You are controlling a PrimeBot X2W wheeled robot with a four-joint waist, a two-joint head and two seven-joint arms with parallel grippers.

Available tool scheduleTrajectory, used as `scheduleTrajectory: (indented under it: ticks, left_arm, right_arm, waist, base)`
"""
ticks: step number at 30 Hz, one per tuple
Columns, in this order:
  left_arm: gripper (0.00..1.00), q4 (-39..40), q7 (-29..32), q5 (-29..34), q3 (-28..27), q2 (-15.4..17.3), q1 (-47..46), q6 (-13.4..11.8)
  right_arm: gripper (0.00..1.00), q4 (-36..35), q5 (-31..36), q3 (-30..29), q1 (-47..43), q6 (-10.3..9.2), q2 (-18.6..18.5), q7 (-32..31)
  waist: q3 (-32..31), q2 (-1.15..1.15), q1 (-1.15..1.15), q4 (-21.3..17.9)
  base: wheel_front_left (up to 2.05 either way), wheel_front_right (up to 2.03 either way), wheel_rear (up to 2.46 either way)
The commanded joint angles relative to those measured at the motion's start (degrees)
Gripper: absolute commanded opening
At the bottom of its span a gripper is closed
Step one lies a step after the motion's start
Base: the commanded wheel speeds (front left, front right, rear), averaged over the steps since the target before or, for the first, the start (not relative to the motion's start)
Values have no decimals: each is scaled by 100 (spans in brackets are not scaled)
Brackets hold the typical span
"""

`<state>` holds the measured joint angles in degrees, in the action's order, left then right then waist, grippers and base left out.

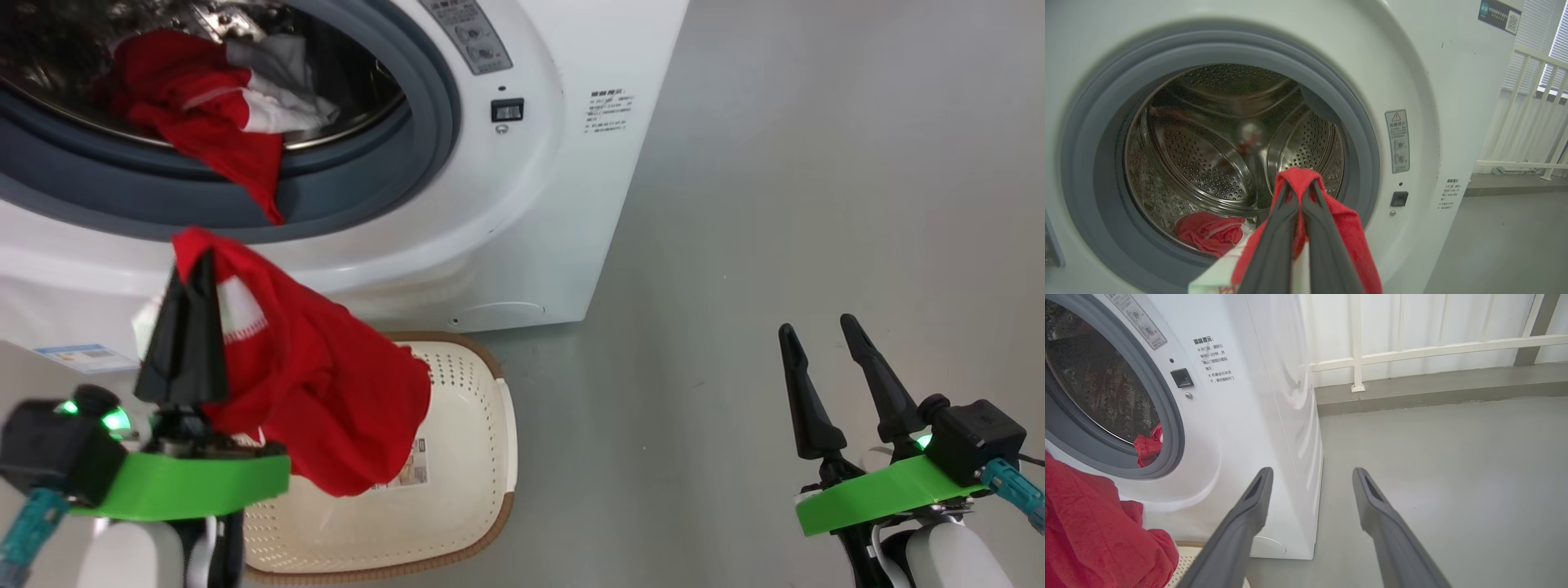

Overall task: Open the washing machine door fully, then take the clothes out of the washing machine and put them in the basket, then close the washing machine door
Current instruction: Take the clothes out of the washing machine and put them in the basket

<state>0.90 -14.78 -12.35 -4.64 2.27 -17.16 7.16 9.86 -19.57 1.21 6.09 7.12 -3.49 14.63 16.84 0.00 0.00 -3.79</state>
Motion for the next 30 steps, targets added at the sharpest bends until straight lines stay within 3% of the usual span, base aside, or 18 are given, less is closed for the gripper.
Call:
scheduleTrajectory:
  ticks: [1, 11, 30]
  left_arm:
    - [0, -7, -21, -62, -137, 69, 95, 6]
    - [0, -1532, -22, -2, 59, 62, 71, -69]
    - [0, -4600, -22, 581, 191, 133, -1436, 21]
  right_arm:
    - [100, -155, 28, 143, 130, 36, -49, 37]
    - [100, -208, 34, 141, 332, 36, -26, 37]
    - [100, -338, 34, 245, 970, 36, 43, 37]
  waist:
    - [94, 0, 0, -29]
    - [529, 0, 0, -84]
    - [1904, 0, 0, -316]
  base:
    - [0, 0, 0]
    - [0, 0, 0]
    - [0, 0, 0]
